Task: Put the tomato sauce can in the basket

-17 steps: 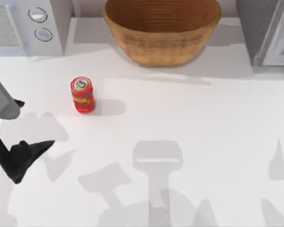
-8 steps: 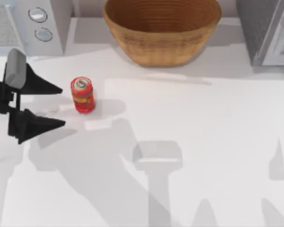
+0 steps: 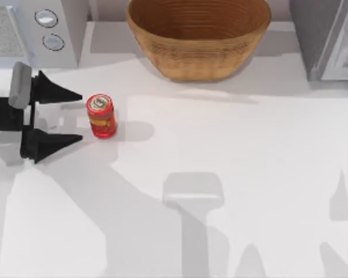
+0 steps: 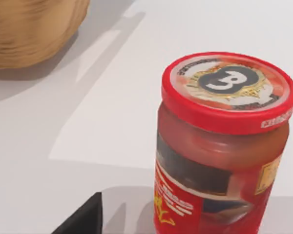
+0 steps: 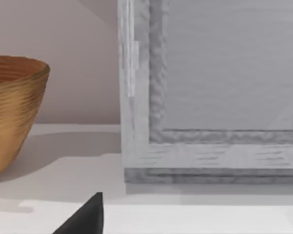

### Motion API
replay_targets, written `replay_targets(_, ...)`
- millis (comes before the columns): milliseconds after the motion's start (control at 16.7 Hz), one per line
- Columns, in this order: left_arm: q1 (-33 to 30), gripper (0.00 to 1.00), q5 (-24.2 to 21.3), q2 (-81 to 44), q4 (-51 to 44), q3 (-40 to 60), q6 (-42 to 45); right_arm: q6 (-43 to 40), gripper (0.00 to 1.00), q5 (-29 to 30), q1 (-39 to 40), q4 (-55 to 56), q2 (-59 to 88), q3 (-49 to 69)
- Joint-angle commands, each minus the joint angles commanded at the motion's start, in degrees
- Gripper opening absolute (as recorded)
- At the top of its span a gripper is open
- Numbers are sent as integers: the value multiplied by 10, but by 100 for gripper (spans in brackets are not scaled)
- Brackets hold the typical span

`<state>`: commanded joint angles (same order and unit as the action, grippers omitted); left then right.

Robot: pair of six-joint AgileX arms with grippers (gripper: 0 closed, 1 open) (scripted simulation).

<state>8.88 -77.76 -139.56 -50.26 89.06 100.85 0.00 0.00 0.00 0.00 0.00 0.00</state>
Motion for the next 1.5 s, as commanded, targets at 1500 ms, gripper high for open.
replay_targets(1500,-91,100,9,26,493,-129,-390,0,100,0,0,0,0,0)
